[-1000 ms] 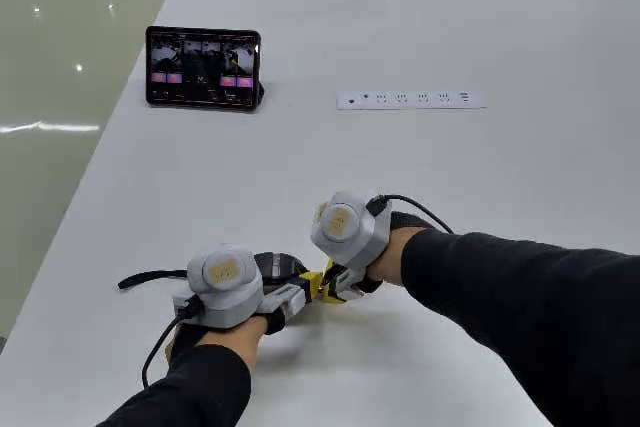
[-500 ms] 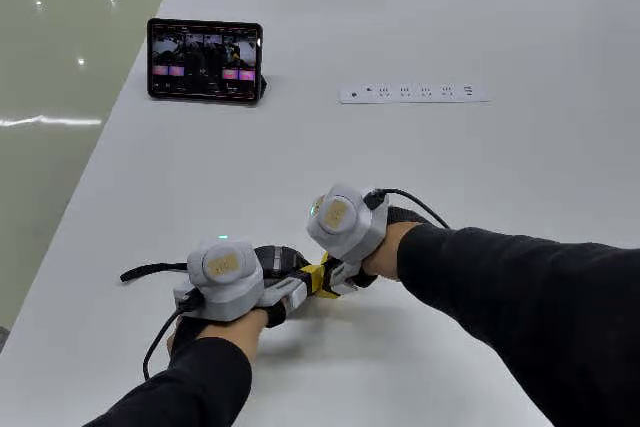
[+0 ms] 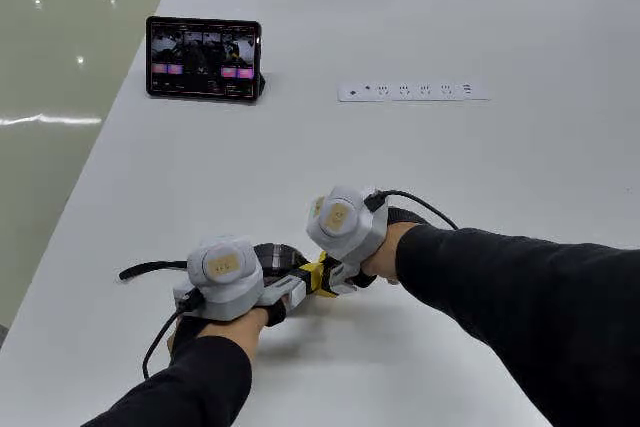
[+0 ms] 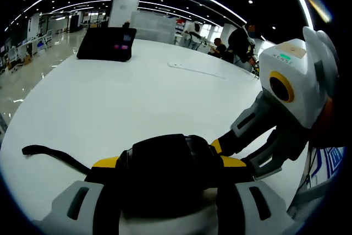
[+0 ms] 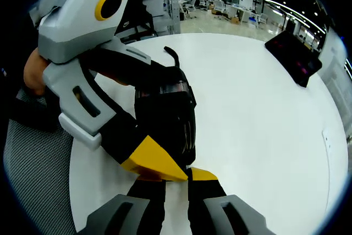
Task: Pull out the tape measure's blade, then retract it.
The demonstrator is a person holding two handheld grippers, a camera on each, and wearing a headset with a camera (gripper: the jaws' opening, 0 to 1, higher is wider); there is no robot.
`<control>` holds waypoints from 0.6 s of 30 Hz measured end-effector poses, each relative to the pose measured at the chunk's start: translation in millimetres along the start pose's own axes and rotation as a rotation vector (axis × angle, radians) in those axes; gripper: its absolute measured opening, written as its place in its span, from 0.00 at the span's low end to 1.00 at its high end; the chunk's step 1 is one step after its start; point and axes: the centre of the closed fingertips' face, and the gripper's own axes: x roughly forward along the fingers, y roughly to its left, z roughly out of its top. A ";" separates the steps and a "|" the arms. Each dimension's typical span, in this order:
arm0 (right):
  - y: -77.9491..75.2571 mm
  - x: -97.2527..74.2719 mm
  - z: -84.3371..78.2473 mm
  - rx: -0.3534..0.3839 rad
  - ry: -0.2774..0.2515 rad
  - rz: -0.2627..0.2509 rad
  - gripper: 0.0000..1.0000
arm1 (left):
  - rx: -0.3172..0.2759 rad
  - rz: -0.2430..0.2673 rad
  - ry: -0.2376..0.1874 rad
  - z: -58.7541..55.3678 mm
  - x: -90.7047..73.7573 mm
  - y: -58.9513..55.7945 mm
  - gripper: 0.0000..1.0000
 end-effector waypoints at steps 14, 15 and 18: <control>-7.5 -5.6 -5.0 0.053 -0.024 -0.057 0.20 | 0.031 -0.047 0.039 6.6 0.5 -0.5 0.68; -6.4 -6.6 -7.1 0.055 -0.020 -0.054 0.19 | 0.045 -0.051 0.035 8.2 0.2 -0.6 0.67; -5.2 -10.4 -12.9 0.047 -0.012 -0.055 0.20 | 0.065 -0.054 0.035 10.1 -0.6 -1.2 0.68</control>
